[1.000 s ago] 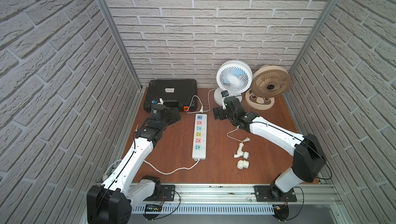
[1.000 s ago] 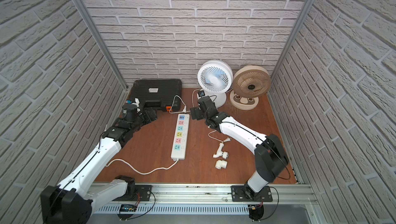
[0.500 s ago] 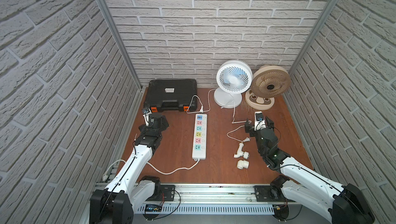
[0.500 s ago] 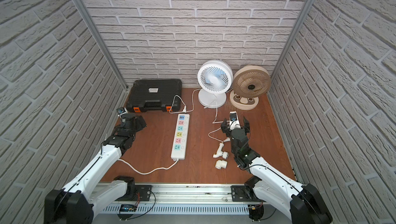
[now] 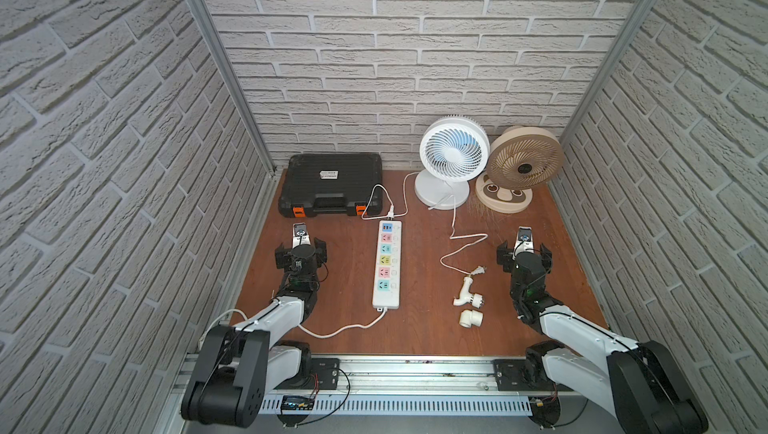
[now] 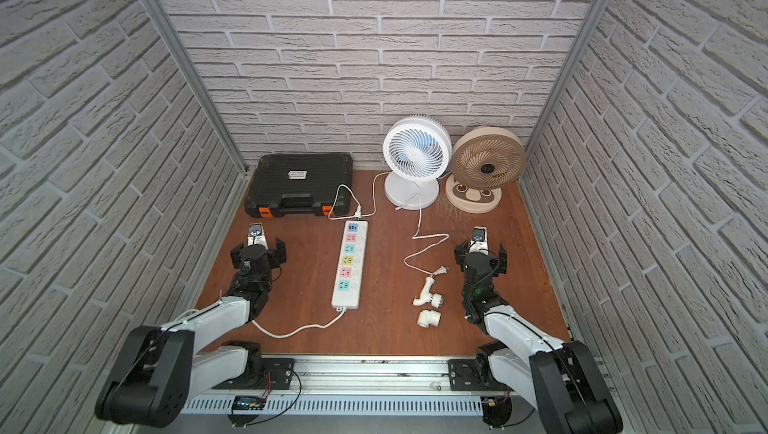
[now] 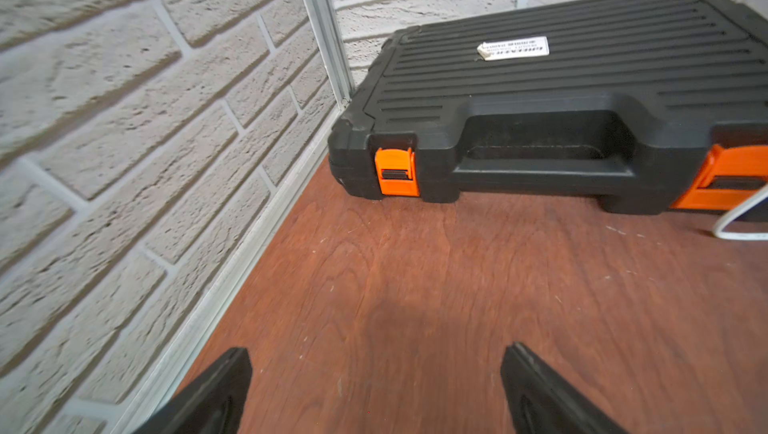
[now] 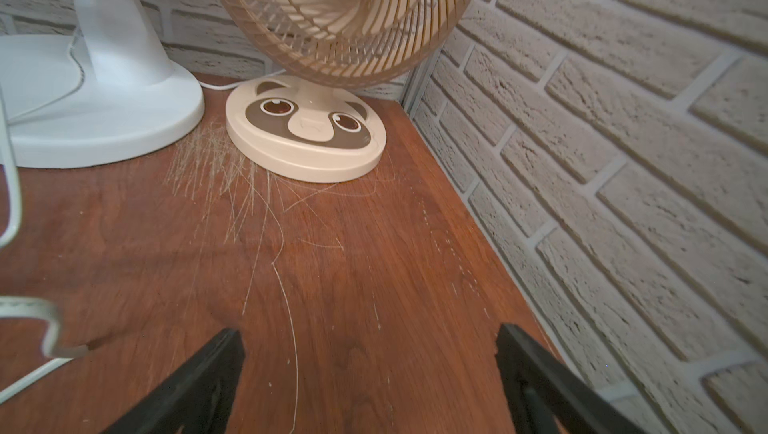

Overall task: Unplug the desk fan from the power strip
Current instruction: Reset both arms

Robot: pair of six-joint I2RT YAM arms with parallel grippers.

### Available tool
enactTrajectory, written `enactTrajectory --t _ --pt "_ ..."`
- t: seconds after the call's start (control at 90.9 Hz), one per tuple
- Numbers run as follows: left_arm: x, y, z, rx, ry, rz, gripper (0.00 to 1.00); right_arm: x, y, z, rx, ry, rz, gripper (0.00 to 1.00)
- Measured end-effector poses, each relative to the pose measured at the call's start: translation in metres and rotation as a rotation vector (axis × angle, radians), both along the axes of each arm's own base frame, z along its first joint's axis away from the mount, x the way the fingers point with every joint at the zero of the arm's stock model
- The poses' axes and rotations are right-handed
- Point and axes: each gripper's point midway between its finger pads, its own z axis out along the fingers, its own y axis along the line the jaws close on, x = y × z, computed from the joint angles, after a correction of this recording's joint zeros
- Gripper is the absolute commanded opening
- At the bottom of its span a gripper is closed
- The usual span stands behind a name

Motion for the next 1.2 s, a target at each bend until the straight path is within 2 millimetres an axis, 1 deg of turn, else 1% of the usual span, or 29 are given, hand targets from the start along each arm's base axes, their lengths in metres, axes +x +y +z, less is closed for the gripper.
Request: enactTrajectory --t 0.154,0.231,0.363,0.44,0.517,0.561,0.594,0.649,0.726,1.001,1.199 --pt "0.015 -0.006 -0.019 -0.004 0.016 -0.070 0.98 0.010 0.000 -0.019 0.040 0.032 0.020 0.99" --pt "0.020 -0.008 -0.022 -0.015 0.010 -0.098 0.98 0.019 0.001 -0.020 0.070 0.017 0.042 0.99" --pt "0.031 -0.009 -0.031 -0.039 0.007 -0.131 0.98 0.037 -0.003 -0.021 0.117 -0.021 0.059 0.99" --pt "0.036 -0.010 -0.036 -0.062 0.022 -0.162 0.98 0.046 -0.002 -0.033 0.137 -0.015 0.080 0.99" --pt "0.044 -0.012 -0.033 -0.080 0.019 -0.192 0.98 0.049 0.000 -0.051 0.152 0.021 0.101 0.99" --pt "0.050 -0.013 -0.027 -0.086 0.006 -0.207 0.98 0.048 0.000 -0.056 0.161 0.045 0.104 0.99" --pt "0.053 -0.014 -0.024 -0.089 -0.004 -0.217 0.98 0.050 0.001 -0.054 0.167 0.048 0.106 0.99" --pt "0.057 -0.016 -0.020 -0.093 -0.015 -0.233 0.98 0.056 0.002 -0.047 0.169 0.023 0.115 0.99" --pt "0.058 -0.018 -0.020 -0.098 -0.015 -0.247 0.98 0.061 0.004 -0.038 0.171 -0.009 0.126 0.99" --pt "0.055 -0.027 -0.029 -0.087 0.034 -0.272 0.98 0.064 0.008 -0.037 0.175 -0.009 0.147 0.99" --pt "0.056 -0.028 -0.030 -0.080 0.042 -0.274 0.98 0.067 0.009 -0.035 0.177 -0.013 0.155 0.99"
